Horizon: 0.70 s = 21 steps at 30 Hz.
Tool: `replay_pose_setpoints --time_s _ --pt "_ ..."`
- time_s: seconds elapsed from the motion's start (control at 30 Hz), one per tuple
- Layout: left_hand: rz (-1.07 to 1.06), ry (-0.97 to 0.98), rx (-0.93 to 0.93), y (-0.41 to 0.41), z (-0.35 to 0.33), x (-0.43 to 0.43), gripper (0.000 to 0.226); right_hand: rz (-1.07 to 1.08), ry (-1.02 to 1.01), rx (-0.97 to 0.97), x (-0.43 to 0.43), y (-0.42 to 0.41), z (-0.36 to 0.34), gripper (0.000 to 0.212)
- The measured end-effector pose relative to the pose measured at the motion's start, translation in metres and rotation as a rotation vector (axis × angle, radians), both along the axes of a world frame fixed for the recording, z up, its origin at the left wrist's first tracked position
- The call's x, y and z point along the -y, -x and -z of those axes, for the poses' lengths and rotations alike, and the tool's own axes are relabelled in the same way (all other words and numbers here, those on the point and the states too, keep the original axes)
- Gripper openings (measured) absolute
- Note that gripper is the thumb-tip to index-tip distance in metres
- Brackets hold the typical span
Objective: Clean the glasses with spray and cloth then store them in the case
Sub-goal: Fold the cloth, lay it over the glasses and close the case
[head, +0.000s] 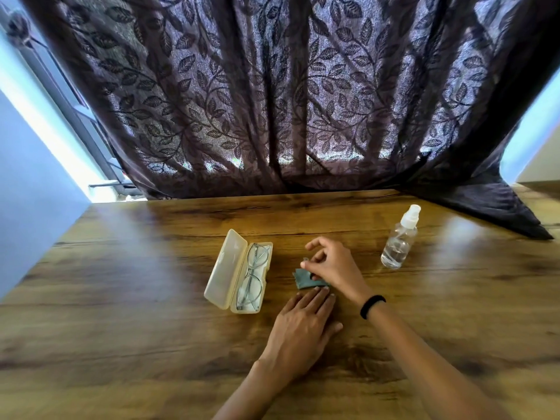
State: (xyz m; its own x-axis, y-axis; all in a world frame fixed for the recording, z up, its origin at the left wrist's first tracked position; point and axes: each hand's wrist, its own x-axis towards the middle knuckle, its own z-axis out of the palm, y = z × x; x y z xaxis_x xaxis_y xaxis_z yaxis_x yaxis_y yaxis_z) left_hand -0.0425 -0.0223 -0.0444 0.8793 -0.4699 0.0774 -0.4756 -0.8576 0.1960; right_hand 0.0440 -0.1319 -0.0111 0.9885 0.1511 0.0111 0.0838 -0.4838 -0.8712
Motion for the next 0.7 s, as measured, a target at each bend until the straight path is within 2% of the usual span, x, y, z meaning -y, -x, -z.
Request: replay_pose_setpoints --time_s 0.17,0.27,0.4,0.47,0.57,0.7 --pt "0.021 0.021 -0.013 0.001 -0.001 -0.002 0.054 -0.038 0.090 -0.028 -0.009 0.000 0.006 0.026" --pt "0.032 0.058 -0.028 0.002 -0.003 -0.004 0.051 -0.083 0.020 -0.058 -0.006 0.001 0.006 0.023" --pt "0.007 0.194 0.069 -0.001 -0.014 -0.014 0.034 0.031 -0.061 0.014 0.017 -0.003 0.005 0.012" --pt "-0.032 0.241 0.132 -0.009 -0.020 -0.018 0.027 0.088 0.016 0.061 0.030 -0.004 0.006 0.009" --pt "-0.101 0.246 0.150 -0.033 -0.028 -0.020 0.023 0.094 0.180 0.032 0.039 -0.006 0.011 0.008" --pt "-0.155 0.116 0.025 -0.065 -0.035 -0.019 0.031 0.054 0.296 -0.084 0.035 -0.007 0.012 0.018"
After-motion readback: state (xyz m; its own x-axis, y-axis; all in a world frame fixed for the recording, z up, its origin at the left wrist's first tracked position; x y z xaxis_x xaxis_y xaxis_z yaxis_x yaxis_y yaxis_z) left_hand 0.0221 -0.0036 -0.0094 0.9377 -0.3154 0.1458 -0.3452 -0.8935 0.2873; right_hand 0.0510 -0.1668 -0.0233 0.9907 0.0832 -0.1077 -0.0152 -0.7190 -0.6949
